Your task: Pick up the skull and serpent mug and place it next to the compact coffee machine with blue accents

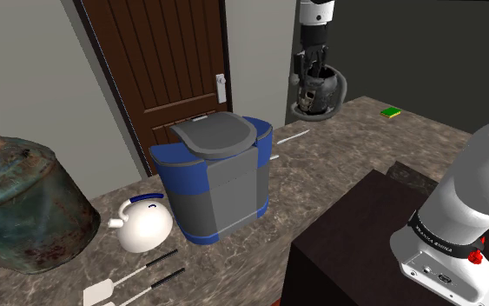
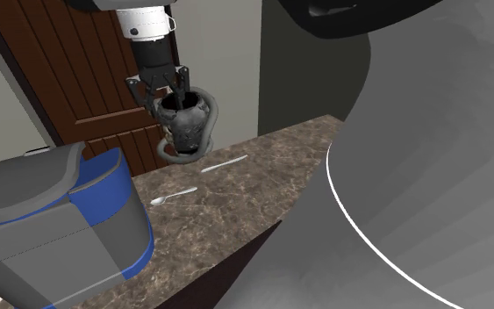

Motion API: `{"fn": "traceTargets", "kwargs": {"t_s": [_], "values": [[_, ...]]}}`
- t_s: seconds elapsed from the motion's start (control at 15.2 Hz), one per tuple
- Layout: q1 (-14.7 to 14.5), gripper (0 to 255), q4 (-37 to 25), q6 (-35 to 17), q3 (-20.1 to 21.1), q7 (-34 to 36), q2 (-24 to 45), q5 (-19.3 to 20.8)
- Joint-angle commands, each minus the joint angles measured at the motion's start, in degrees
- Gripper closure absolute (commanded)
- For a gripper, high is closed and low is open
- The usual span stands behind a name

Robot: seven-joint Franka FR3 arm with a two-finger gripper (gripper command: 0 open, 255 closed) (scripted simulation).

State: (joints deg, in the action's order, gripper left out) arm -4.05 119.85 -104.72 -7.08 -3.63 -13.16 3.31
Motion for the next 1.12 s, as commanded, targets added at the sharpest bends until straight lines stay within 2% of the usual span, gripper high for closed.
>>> {"fn": "traceTargets", "kwargs": {"t_s": [0.0, 1.06], "values": [[0.0, 255, 1.22, -1.59, -0.02, 0.06, 0.18, 0.01], [0.1, 255, 10.5, -14.08, -0.37, 0.17, 3.41, -0.03]]}}
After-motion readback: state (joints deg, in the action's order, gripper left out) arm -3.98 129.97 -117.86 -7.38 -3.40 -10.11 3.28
